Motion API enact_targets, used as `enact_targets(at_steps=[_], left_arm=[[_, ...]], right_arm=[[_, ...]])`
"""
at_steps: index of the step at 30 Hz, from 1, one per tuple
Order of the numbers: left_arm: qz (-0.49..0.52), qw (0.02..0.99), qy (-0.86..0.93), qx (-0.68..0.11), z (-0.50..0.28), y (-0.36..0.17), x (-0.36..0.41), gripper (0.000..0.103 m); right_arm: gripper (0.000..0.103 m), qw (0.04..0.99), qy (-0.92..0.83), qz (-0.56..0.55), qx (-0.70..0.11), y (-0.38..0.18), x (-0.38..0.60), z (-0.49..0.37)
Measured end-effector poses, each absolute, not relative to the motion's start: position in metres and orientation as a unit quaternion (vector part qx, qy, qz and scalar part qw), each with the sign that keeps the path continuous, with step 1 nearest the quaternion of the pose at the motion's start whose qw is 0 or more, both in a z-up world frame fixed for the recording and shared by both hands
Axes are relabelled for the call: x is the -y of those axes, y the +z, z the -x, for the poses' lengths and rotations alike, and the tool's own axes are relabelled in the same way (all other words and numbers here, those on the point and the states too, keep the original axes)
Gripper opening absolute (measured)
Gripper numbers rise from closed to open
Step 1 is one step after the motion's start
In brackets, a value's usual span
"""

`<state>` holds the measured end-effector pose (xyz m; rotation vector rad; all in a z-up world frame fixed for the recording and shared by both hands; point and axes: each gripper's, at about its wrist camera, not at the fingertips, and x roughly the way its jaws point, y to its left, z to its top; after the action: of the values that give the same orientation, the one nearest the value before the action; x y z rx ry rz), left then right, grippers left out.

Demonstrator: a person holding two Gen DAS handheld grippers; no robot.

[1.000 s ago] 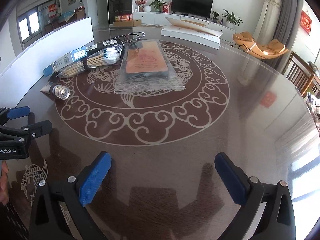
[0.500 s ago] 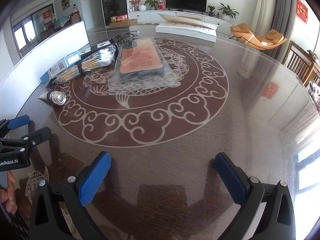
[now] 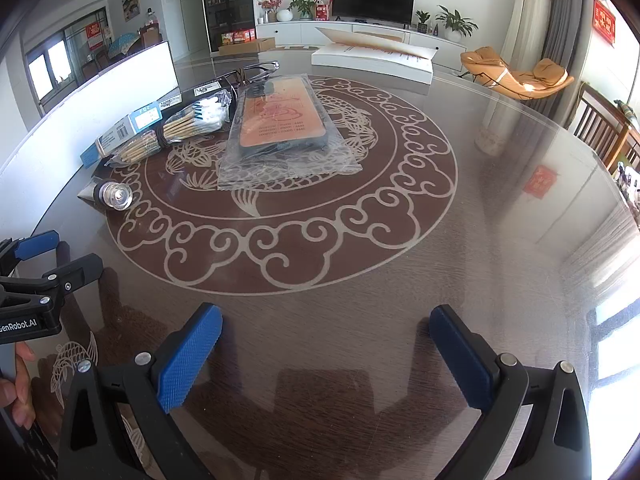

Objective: Organize objects

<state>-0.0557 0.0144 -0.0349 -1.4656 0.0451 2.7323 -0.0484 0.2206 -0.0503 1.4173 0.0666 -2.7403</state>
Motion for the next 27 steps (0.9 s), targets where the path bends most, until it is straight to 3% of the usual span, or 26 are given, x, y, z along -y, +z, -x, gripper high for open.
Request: enact_targets(at_steps=[18, 22, 27], left_arm=[[0.472, 0.021, 0.881, -0.014, 0.055, -0.035, -0.014, 0.103], [0.472, 0.022, 0.881, -0.014, 0.055, -0.034, -0.014, 0.103], [0.472, 0.022, 0.881, -0.013, 0.056, -0.033, -0.013, 0.103]], right_arm=[[0.103, 0.045, -0.889, -0.455, -0.009, -0.038, -0.224, 0.058], [0.103, 0.081, -0.907, -0.413, 0.015, -0.001, -0.22, 0.106], [0.103, 0.119, -0.876, -0.468, -0.013, -0.011, -0.189, 0.198]])
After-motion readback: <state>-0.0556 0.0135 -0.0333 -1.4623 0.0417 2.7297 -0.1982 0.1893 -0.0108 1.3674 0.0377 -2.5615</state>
